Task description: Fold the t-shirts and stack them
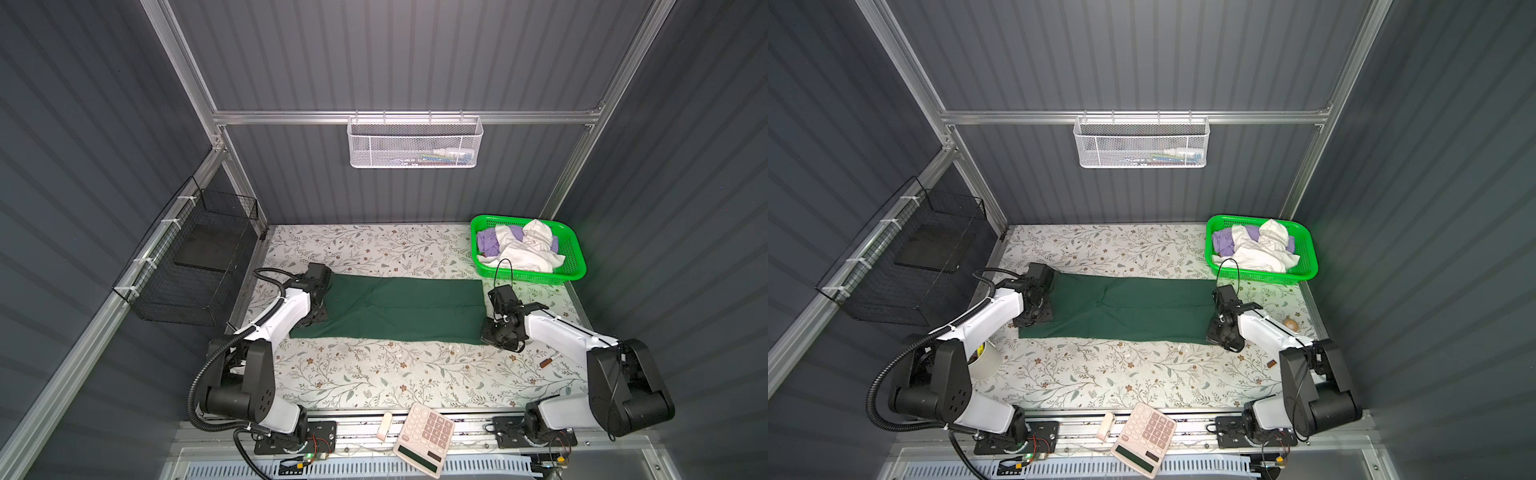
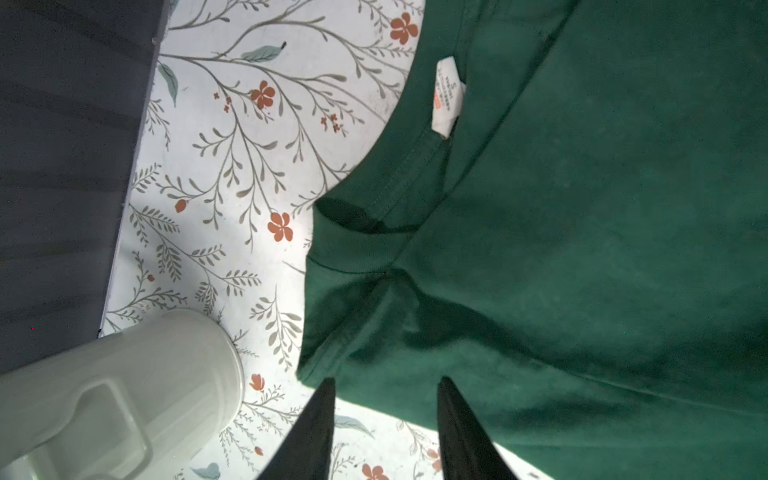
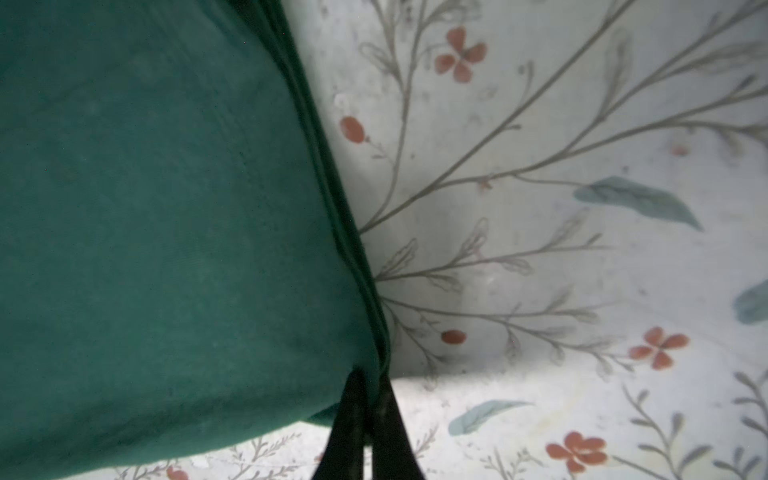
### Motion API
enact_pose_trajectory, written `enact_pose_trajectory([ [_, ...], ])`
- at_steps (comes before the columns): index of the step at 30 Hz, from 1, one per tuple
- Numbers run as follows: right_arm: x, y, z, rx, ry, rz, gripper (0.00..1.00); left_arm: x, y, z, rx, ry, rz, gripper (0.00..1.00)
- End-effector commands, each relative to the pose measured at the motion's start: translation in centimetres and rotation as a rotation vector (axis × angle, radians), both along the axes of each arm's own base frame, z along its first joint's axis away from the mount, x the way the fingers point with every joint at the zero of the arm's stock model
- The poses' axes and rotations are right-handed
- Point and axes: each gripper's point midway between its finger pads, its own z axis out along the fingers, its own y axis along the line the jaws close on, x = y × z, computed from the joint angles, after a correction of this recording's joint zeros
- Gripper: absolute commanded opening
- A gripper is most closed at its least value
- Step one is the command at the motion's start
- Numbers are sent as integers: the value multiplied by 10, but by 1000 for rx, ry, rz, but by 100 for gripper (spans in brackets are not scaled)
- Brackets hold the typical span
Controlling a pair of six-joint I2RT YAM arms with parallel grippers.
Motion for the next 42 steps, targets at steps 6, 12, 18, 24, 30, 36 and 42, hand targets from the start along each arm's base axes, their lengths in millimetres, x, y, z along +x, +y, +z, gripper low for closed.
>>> enact_pose_trajectory([
  [6, 9, -9, 7, -18, -4, 17, 0, 3, 0, -25, -87, 42, -8, 42],
  [12, 11, -7, 5, -11, 0, 31, 0, 14, -14, -37, -183, 15, -47, 41],
  [18, 10, -6, 3, -9, 7, 38, 0, 24, -13, -54, -232, 19, -35, 40],
  [24, 10, -5, 2, 0, 6, 42, 0, 20, -12, -62, -227, 52, -30, 26],
  [30, 11, -3, 3, 7, 4, 49, 0, 17, -5, -50, -191, 33, -19, 0],
  [36, 11, -3, 4, 6, 0, 50, 0, 17, 3, -34, -151, -5, -3, 0],
  [42, 10, -5, 5, -3, 3, 45, 0, 21, 14, -25, -95, -44, 32, 0],
])
